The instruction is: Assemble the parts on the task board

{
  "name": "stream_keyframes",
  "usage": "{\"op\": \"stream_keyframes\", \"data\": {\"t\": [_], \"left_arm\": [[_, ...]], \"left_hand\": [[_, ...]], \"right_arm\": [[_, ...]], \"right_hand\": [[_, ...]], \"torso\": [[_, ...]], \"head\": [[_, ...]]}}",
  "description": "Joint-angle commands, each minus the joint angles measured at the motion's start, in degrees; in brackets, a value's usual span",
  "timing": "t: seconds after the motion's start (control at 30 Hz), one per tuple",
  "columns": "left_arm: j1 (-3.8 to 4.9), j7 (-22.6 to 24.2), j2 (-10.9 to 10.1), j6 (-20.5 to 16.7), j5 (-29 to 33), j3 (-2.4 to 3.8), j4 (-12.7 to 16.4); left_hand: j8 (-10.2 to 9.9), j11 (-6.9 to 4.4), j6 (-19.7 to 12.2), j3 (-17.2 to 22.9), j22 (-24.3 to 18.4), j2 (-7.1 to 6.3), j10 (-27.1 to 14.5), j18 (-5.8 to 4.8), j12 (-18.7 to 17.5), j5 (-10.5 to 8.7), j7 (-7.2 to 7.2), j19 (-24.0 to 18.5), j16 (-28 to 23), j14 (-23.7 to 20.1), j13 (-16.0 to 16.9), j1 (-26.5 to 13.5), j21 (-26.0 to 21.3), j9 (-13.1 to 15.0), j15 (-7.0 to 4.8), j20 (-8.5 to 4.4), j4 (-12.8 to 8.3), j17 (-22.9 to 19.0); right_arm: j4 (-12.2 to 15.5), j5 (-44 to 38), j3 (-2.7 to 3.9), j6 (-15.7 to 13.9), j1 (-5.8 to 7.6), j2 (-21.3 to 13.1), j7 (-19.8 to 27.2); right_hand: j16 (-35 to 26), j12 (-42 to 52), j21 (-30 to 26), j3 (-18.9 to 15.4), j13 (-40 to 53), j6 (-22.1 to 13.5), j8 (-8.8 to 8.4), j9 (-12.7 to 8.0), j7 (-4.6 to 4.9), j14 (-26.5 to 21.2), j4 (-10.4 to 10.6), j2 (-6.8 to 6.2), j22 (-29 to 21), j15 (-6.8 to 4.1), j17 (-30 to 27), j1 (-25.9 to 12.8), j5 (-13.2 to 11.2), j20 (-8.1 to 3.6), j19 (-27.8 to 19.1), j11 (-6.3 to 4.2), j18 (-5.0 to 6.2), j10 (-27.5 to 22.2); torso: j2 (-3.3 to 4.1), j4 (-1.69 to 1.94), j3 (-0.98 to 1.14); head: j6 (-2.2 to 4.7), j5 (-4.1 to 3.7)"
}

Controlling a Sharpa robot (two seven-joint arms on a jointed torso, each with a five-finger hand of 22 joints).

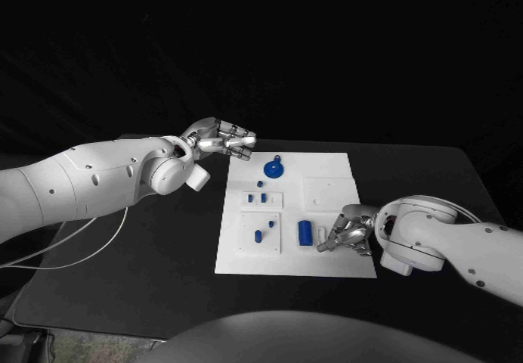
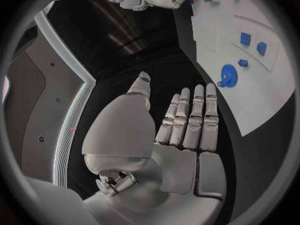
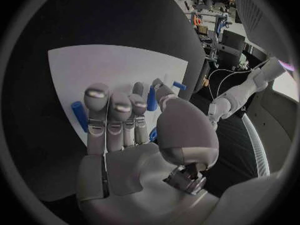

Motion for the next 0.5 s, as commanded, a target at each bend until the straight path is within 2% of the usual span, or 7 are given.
{"op": "stream_keyframes", "data": {"t": [0.03, 0.13, 0.17, 0.27, 0.33, 0.4, 0.5], "left_arm": [[0.03, 0.41, 0.03, 0.72, -0.07, 0.04, -0.05], [0.03, 0.48, 0.04, 0.5, -0.08, 0.04, -0.12], [0.03, 0.56, 0.04, 0.36, -0.08, 0.03, -0.12], [0.03, 0.66, -0.01, 0.11, -0.06, 0.03, -0.05], [0.03, 0.65, -0.05, -0.22, -0.04, 0.03, 0.05], [0.03, 0.5, -0.12, -1.08, -0.11, 0.03, 0.23], [0.03, 0.31, -0.24, -2.03, -0.43, 0.02, 0.46]], "left_hand": [[-0.08, 0.13, 0.17, 0.0, 0.05, 0.44, 0.13, -0.53, -0.23, -0.21, 0.16, -0.43, -0.04, -0.23, 0.03, 0.1, 0.06, -0.06, 0.12, -0.07, -0.35, -0.02], [0.01, 0.34, 0.86, 0.0, 0.04, 0.55, 0.56, -0.58, -0.22, -0.11, 0.46, -0.46, -0.03, -0.08, 0.03, 0.15, 0.06, -0.02, 0.04, -0.1, -0.57, -0.01], [0.01, 0.4, 1.0, -0.03, 0.02, 0.57, 0.64, -0.64, -0.24, -0.09, 0.53, -0.57, -0.04, -0.06, 0.03, 0.13, 0.0, -0.02, 0.04, -0.09, -0.62, -0.02], [-0.02, 0.53, 1.66, -0.13, 0.05, 0.85, 1.13, -0.82, -0.21, 0.03, 0.72, -0.54, -0.07, 0.41, 0.02, 0.11, 0.05, -0.01, -0.15, -0.27, -1.01, -0.02], [0.03, 0.54, 2.23, -0.18, 0.07, 1.24, 1.43, -0.97, -0.24, 0.12, 0.72, -0.47, -0.05, 0.91, 0.02, -0.03, 0.1, 0.02, -0.32, -0.42, -1.42, 0.01], [0.2, 0.42, 4.06, -0.3, 0.25, 1.62, 2.61, -1.12, -0.23, 0.12, 0.67, 0.3, 0.28, 3.23, 0.03, -0.19, 0.52, 0.12, -1.07, -0.98, -1.86, 0.23], [0.19, 0.13, 5.68, -0.62, 0.8, 2.12, 5.51, -1.75, -0.21, 0.23, 0.79, 2.61, 2.11, 7.75, 0.06, -0.6, 1.92, 0.17, -2.71, -2.63, -2.54, 0.53]], "right_arm": [[0.34, 0.38, 0.57, -1.88, -0.01, -0.99, 4.62], [0.19, 0.2, 2.03, -2.65, -0.01, -2.54, 6.35], [-0.07, 0.13, 2.81, -2.38, -0.01, -3.39, 7.34], [-0.87, -0.55, 4.3, -1.96, 0.02, -5.12, 8.35], [-1.49, -1.47, 4.89, -1.62, 0.04, -6.03, 8.34], [-2.11, -3.13, 5.3, -0.51, 0.05, -6.86, 7.65], [-2.69, -6.3, 5.61, 1.63, 0.06, -7.66, 5.04]], "right_hand": [[-0.29, -0.21, -0.29, 0.15, 0.0, -1.05, -0.17, -5.16, 0.5, -0.01, 0.2, 0.57, -0.05, 0.3, 0.1, 0.68, 0.44, 0.19, 2.99, 0.46, -0.39, -0.25], [-0.31, -0.15, -0.12, 1.09, -0.04, -1.88, -0.28, -12.09, 1.16, 0.02, -1.2, 2.44, 0.01, 0.42, 0.18, 0.83, 0.12, 0.38, 3.0, 0.67, -0.23, -0.24], [-0.22, 0.13, 0.03, 3.85, 0.1, -2.63, -0.38, -16.18, 1.42, 0.09, -3.1, 4.39, 0.08, 0.52, 0.23, 2.38, -1.82, 0.53, 2.99, 0.83, -0.23, -0.15], [-0.03, 0.53, 0.65, 7.96, 0.23, -2.51, -0.45, -25.44, 1.91, 0.18, -7.01, 5.2, 0.44, 1.15, 0.22, 2.26, -0.58, 1.09, 2.97, 1.24, -0.28, 0.04], [0.15, 0.68, 0.8, 8.43, 0.23, -1.44, -0.28, -29.16, 1.96, 0.19, -8.29, 5.35, 0.6, 1.19, 0.22, 0.98, -0.94, 1.17, 2.98, 1.2, -0.24, 0.19], [0.58, 2.05, 1.27, 7.94, 0.97, 0.11, 0.29, -28.64, 1.29, 0.32, -8.32, 5.01, 0.79, 1.08, 0.47, 0.7, -0.28, 1.15, 3.06, 0.85, -0.33, 0.75], [1.4, 4.5, 1.94, 8.06, 2.75, 0.79, 0.29, -23.97, 0.74, 0.34, -6.65, 3.34, 1.2, 0.91, 0.99, -0.35, 0.86, 0.86, 3.01, 0.53, -0.78, 1.49]], "torso": [[-0.02, -0.06, -0.02], [-0.06, -0.04, -0.02], [-0.06, 0.01, -0.02], [-0.05, 0.02, -0.04], [-0.04, -0.01, -0.02], [-0.03, -0.05, 0.0], [-0.05, -0.11, -0.02]], "head": [[0.01, -0.09], [0.08, -0.36], [0.2, -0.49], [0.42, -0.96], [0.55, -1.18], [0.8, -1.34], [0.97, -1.8]]}}
